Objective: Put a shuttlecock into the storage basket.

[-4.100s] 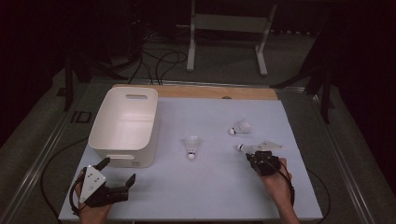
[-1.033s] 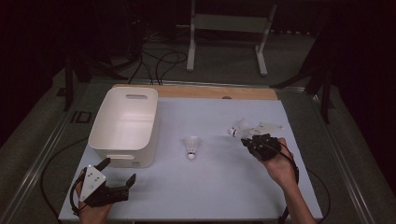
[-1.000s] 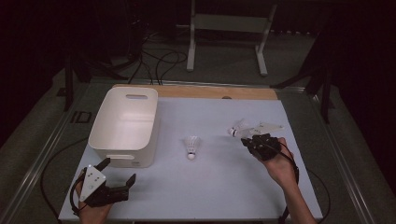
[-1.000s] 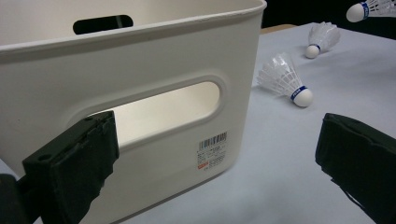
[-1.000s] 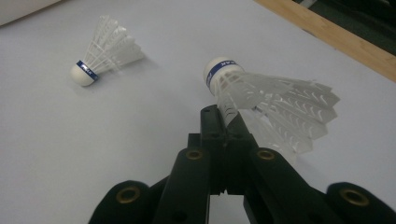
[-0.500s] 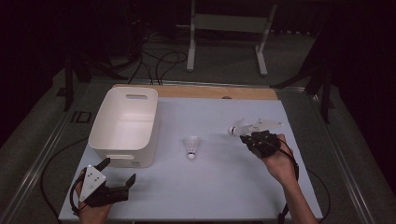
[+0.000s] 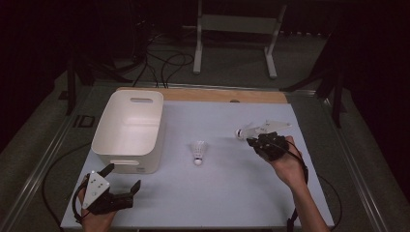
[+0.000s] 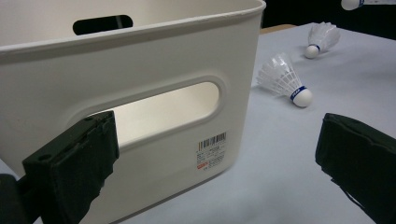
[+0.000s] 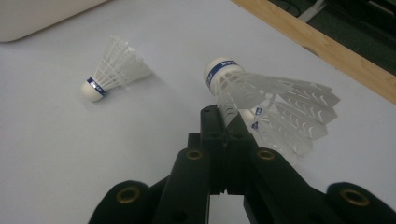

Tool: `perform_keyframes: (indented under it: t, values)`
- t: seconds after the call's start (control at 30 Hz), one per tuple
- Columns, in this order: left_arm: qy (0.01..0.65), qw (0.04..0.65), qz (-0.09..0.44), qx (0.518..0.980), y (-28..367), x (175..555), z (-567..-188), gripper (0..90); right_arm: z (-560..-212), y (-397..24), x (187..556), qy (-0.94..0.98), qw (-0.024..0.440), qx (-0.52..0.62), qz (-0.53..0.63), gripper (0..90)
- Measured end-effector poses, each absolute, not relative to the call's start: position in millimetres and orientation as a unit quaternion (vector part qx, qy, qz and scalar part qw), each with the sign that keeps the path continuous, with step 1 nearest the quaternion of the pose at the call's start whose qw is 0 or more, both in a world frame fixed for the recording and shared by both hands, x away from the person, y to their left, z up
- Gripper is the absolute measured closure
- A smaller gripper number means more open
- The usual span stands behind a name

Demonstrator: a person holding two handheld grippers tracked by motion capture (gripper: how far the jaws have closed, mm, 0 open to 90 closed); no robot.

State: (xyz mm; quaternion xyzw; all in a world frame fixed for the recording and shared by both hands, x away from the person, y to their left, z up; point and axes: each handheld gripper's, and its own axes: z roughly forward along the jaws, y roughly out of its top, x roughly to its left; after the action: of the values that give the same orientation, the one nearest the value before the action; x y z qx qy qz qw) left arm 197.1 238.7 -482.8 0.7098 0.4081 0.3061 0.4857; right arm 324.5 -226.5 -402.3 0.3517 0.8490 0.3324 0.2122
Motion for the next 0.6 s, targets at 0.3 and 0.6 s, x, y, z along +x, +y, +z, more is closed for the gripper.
perform_keyframes:
  t: [0.3,0.6]
  values:
    - [0.408,0.485,0.305,0.711,238.6,197.2,-482.5,0.0,-394.5,-220.2,330.1,0.852,0.208,0.344,0.335,89.4]
    - [0.408,0.485,0.305,0.711,238.4,197.4,-482.8,0.0,-388.7,-214.8,333.5,0.855,0.206,0.338,0.335,89.5]
